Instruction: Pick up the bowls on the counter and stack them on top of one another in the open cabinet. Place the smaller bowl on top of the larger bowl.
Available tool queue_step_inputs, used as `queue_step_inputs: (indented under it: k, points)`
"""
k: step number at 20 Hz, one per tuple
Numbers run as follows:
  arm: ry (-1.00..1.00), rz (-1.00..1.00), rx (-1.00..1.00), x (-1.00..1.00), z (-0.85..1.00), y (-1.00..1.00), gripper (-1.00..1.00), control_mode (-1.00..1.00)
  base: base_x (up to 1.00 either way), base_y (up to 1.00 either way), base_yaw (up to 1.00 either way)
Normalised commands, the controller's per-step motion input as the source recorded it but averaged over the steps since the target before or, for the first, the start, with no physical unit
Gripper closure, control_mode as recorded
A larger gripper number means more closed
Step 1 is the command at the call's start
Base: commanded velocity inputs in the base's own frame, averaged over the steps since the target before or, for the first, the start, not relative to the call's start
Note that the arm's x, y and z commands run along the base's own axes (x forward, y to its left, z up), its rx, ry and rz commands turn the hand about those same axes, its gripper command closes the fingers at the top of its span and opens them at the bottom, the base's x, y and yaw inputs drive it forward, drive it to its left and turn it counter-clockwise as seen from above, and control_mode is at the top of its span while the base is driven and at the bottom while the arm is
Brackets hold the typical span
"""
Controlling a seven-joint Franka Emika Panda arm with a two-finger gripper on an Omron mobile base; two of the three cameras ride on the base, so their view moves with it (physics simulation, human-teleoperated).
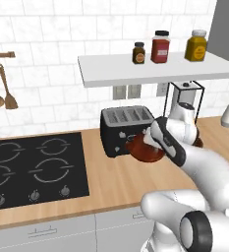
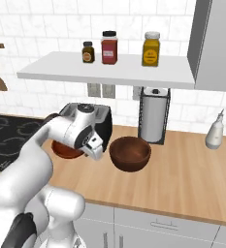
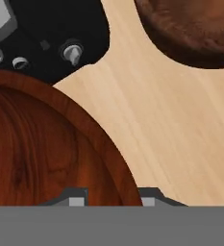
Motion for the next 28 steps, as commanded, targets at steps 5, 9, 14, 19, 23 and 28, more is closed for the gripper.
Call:
queue_step_inputs:
  k: [5,9,14,19,23,28]
  points:
    - [0.06,-0.3,0.01,-0.05,0.84,-0.99,1.0,-1.0,0.0,0.0,0.0]
    - [0.17,-0.33,0.0,0.11,0.35,-1.0,1.0,-1.0,0.0,0.0,0.0]
    - [0.21,-0.3,-0.01,0.32,0.02,-0.9,1.0,-1.0,0.0,0.0,0.0]
    - [0.06,0.0,0.0,0.34,-0.16,-0.15,1.0,-1.0,0.0,0.0,0.0]
    - [0.0,0.0,-0.04,0.31,-0.26,-0.09,1.0,-1.0,0.0,0.0,0.0]
    - [0.0,0.0,-0.01,0.29,-0.28,-0.3,1.0,-1.0,0.0,0.0,0.0]
